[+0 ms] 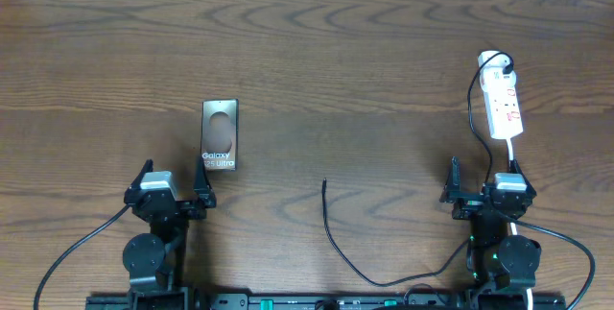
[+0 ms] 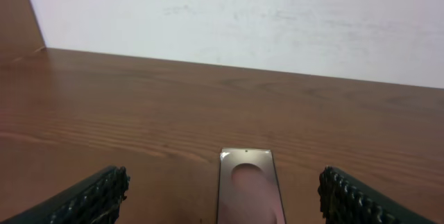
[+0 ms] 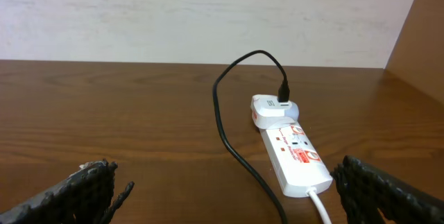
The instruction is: Plug charger to phone and switch on socket
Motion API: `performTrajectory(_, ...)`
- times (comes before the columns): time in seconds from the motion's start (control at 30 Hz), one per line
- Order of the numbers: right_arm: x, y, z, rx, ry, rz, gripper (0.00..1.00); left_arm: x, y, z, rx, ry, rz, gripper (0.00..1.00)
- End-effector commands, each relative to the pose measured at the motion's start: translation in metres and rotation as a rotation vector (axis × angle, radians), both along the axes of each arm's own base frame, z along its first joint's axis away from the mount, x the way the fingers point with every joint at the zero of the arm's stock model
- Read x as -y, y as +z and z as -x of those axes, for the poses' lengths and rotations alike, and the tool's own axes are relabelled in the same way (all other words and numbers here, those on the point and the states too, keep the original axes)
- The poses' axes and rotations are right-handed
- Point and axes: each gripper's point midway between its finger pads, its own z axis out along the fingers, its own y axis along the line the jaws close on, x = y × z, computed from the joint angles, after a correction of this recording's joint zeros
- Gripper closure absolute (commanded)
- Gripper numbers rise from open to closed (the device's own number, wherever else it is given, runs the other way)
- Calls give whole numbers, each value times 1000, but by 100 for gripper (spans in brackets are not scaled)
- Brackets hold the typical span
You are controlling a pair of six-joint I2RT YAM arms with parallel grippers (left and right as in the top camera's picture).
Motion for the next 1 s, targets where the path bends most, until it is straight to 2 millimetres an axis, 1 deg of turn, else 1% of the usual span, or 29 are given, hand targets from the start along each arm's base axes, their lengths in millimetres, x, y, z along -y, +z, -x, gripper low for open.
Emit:
performTrajectory(0.0,-1,0,0,2,2,16,1,3,13,1,30,-20,-21,10)
performTrajectory(0.07,-1,0,0,2,2,16,1,3,28,3,46,-22,-29,10)
performTrajectory(0.1,-1,0,0,2,2,16,1,4,32,4,45,-24,-39,10)
performTrajectory(0.2,-1,0,0,2,2,16,1,4,54,7,23,-30,-94,10)
performTrajectory(0.23,-1,0,0,2,2,16,1,4,66,6,6,-32,-110,10)
performTrajectory(0.27,-1,0,0,2,2,16,1,4,71,5,-2,-33,-110,10)
performTrajectory(0.3,-1,0,0,2,2,16,1,4,81,2,-24,-34,-108,10)
performTrajectory(0.37,-1,0,0,2,2,16,1,3,93,-5,-67,-37,-103,10)
performTrajectory(0.4,-1,0,0,2,2,16,1,3,97,-9,-90,-38,-101,10)
performTrajectory(0.5,-1,0,0,2,2,16,1,1,108,-30,-217,-45,-87,10)
performTrajectory(0.6,-1,0,0,2,2,16,1,-1,107,-50,-355,-51,-69,10)
performTrajectory(0.7,-1,0,0,2,2,16,1,-3,98,-68,-504,-57,-47,10)
performTrajectory(0.73,-1,0,0,2,2,16,1,-3,92,-74,-562,-60,-40,10)
performTrajectory(0.77,-1,0,0,2,2,16,1,-4,80,-81,-649,-64,-30,10)
performTrajectory(0.83,-1,0,0,2,2,16,1,-4,64,-86,-748,-70,-18,10)
performTrajectory(0.87,-1,0,0,2,2,16,1,-3,54,-89,-791,-76,-12,10)
performTrajectory(0.9,-1,0,0,2,2,16,1,-3,48,-90,-810,-79,-7,10)
performTrajectory(0.93,-1,0,0,2,2,16,1,2,35,-91,-857,-108,13,10)
performTrajectory(0.97,-1,0,0,2,2,16,1,4,31,-92,-872,-116,20,10)
